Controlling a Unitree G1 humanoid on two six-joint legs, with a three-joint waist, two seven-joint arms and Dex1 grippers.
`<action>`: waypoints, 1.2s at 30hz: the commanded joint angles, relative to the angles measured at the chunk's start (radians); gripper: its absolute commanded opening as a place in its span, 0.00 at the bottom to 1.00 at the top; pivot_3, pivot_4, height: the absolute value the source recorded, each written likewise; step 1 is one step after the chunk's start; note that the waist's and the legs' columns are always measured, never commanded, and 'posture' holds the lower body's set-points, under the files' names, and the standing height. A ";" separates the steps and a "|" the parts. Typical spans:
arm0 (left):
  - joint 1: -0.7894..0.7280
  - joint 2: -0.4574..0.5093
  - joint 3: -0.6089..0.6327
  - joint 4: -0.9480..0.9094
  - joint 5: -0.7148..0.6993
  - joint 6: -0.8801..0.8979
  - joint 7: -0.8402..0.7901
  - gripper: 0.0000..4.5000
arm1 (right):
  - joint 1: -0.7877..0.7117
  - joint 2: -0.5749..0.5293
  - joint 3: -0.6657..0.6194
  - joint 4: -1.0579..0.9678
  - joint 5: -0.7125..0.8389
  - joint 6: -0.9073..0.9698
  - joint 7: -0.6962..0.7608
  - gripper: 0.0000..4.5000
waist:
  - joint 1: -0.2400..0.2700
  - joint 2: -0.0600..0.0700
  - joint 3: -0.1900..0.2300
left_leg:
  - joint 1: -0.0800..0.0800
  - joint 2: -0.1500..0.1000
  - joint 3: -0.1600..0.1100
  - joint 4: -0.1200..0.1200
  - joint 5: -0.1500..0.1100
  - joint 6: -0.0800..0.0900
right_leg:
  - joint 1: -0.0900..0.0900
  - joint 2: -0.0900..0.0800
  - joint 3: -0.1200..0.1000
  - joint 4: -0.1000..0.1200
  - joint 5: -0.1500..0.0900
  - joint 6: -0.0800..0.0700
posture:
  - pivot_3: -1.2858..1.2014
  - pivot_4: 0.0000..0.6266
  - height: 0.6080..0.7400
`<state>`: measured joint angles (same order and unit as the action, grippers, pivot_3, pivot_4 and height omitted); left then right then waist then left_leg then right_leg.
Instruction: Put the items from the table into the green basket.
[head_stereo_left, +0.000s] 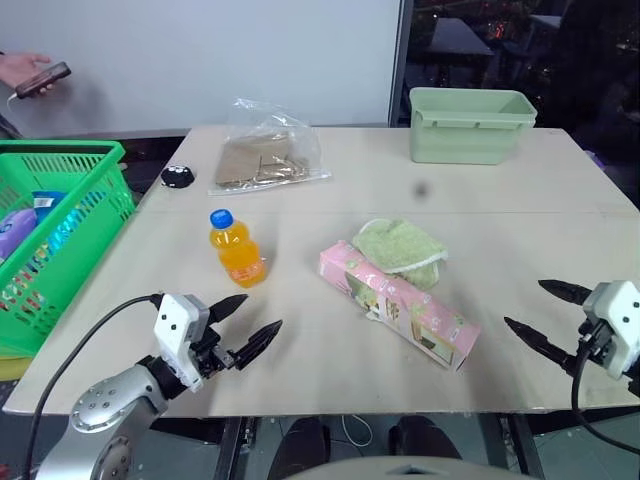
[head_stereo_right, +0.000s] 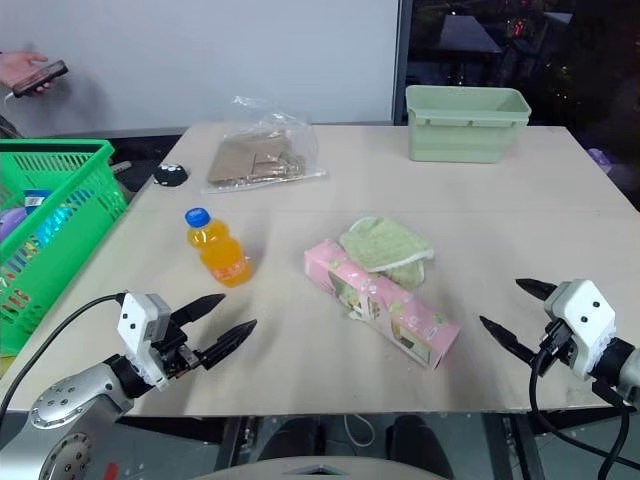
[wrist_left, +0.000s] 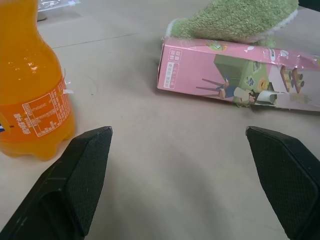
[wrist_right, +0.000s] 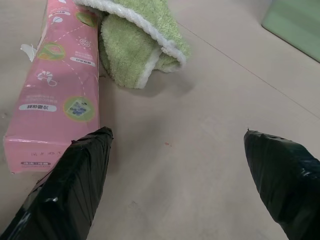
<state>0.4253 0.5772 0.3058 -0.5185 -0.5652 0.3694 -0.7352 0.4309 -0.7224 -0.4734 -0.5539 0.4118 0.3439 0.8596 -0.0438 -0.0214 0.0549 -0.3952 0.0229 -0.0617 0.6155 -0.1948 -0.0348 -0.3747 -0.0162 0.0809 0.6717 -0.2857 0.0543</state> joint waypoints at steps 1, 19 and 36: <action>-0.041 0.006 0.000 -0.017 -0.027 -0.007 -0.015 0.99 | -0.042 -0.023 -0.025 -0.038 0.084 0.075 -0.019 1.00 | 0.000 0.000 0.000 | 0.000 0.000 0.000 0.000 0.000 0.000 | 0.000 0.000 0.000 0.000 0.000 0.000 | 0.50 0.00 1.00; -0.379 0.254 -0.244 -0.191 -0.054 0.148 -0.159 0.99 | -0.130 -0.051 0.160 -0.123 0.077 0.121 -0.034 1.00 | -0.001 0.000 -0.007 | -0.001 0.001 0.004 0.003 -0.002 0.004 | 0.000 0.000 0.002 -0.003 0.000 0.001 | 0.48 0.00 1.00; -0.193 0.172 0.048 -0.256 -0.245 0.208 -0.061 0.99 | -0.923 0.206 0.656 0.248 -0.058 0.470 -0.260 1.00 | -0.075 0.002 -0.007 | -0.004 0.000 0.001 0.001 -0.005 0.008 | -0.002 0.001 0.002 -0.002 0.003 0.004 | 0.52 0.00 1.00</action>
<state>0.2177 0.7558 0.2961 -0.7035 -0.7699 0.5649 -0.8374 -0.4606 -0.5245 0.1920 -0.3096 0.3542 0.8052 0.6043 -0.1188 -0.0195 0.0479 -0.3997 0.0230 -0.0615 0.6163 -0.1994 -0.0272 -0.3768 -0.0155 0.0830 0.6700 -0.2824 0.0579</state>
